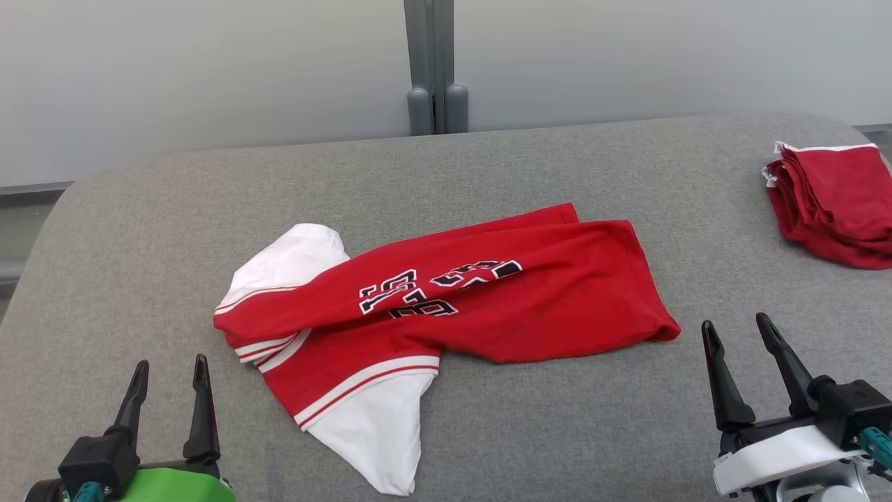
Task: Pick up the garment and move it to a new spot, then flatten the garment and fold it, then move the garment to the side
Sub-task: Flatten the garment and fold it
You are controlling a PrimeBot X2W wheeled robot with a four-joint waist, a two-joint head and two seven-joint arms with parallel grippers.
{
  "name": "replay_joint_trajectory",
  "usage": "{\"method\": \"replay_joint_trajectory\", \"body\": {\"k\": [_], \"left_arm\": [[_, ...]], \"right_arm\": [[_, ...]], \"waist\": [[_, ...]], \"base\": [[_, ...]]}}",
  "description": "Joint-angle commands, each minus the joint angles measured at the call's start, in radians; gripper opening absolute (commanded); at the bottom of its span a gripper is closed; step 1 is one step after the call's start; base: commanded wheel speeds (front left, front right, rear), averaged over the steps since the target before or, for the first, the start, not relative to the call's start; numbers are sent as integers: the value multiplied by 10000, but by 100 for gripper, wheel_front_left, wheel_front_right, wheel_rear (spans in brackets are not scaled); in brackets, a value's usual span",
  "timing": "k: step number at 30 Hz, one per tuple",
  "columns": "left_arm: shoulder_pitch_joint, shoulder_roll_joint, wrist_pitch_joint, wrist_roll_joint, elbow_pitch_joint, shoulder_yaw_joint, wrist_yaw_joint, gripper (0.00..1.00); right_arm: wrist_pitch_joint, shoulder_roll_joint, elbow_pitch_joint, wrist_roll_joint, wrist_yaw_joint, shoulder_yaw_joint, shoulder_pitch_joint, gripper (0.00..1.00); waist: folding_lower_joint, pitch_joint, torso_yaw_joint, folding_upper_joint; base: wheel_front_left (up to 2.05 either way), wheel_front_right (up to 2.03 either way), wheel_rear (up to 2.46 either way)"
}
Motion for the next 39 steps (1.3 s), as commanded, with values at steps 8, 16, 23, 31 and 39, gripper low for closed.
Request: {"method": "replay_joint_trajectory", "body": {"k": [8, 16, 23, 31, 39], "left_arm": [[177, 91, -28, -86, -11, -18, -24, 100], [153, 116, -28, -93, 18, -64, -26, 100], [175, 115, -28, -133, 35, -59, -26, 100], [353, -1, -28, -163, 386, -649, -28, 100], [362, 73, -27, -511, 1254, -2405, -30, 100]], "right_arm": [[-27, 49, 93, 7, 2, 27, 14, 100], [-27, 65, 109, 15, 2, 5, 41, 100], [-27, 84, 124, 14, 2, 0, 36, 100], [-27, 146, 454, -21, 2, -159, -43, 100], [-27, 67, 1829, -312, 2, -600, -699, 100]], "waist": [[0, -45, -6, 0], [0, -33, 17, 0], [0, -5, 29, 0], [0, 42, 49, 0], [0, 417, 125, 0]], "base": [[0, 0, 0], [0, 0, 0], [0, 0, 0], [0, 0, 0], [0, 0, 0]]}}
